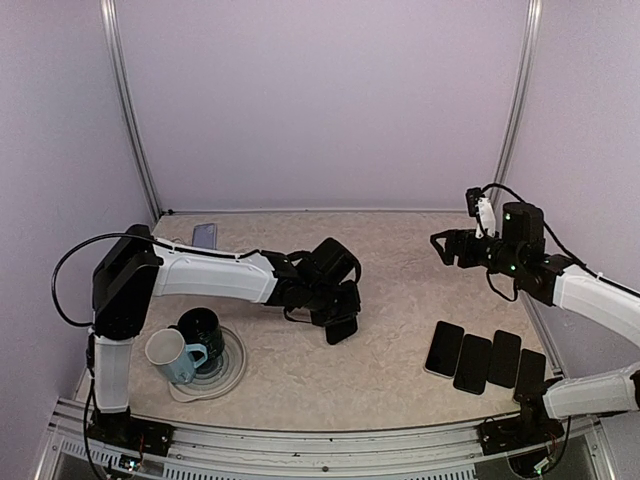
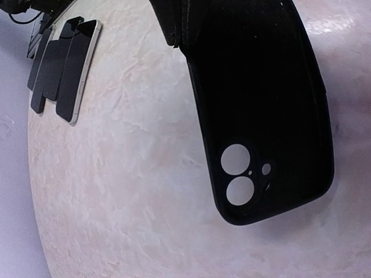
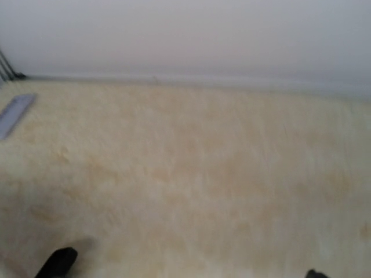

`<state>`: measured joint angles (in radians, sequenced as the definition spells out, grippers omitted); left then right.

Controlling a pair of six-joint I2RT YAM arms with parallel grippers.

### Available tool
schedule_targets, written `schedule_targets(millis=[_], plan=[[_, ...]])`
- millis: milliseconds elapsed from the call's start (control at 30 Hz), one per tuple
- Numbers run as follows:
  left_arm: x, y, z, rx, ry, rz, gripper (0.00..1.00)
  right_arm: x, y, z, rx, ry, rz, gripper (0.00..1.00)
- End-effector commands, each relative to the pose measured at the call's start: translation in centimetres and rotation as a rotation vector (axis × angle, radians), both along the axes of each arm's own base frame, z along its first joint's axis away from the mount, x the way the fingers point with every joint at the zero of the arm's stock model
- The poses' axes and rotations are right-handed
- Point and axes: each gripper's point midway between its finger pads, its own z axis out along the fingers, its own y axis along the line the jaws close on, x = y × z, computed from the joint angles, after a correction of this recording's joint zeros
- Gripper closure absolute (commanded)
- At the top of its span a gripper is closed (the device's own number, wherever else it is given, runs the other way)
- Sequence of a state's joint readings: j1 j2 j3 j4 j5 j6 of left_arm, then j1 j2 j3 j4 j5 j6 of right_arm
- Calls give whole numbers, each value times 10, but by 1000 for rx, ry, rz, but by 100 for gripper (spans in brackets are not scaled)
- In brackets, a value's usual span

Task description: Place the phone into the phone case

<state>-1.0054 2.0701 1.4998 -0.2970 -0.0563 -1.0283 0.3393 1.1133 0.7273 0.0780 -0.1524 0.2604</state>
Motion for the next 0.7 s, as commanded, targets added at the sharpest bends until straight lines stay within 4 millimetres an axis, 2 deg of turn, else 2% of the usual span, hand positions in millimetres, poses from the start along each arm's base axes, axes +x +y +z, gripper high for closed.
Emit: schedule_targets(millis=[0,67,133,333,367,433,533,567,633,667], plan=[[-14,-4,-31,19,99,71,100,-16,-14,-30,-29,203,-121,14],[-17,-6,-33,24,92,64,99,-26,-18,-45,-75,263,-156,14],[-20,-8,-36,27,92,57,92,-37,-20,-59,-123,315,-186,13],[-30,-18,-31,-9,91,11,56,-72,-23,-101,-213,496,-250,10],[-29,-20,-23,-17,70,2,52,-77,-24,-106,-224,520,-264,10],[-21,-23,-1,-39,4,-11,48,-87,-27,-117,-238,573,-294,9],[-5,-23,55,-87,-167,-39,40,-99,-31,-136,-270,668,-333,9],[0,-19,76,-92,-227,-42,36,-105,-35,-143,-291,709,-349,9],[13,-4,95,-56,-316,-32,28,-112,-39,-155,-322,774,-381,8],[20,5,98,-32,-340,-21,26,-116,-40,-161,-328,801,-394,7]])
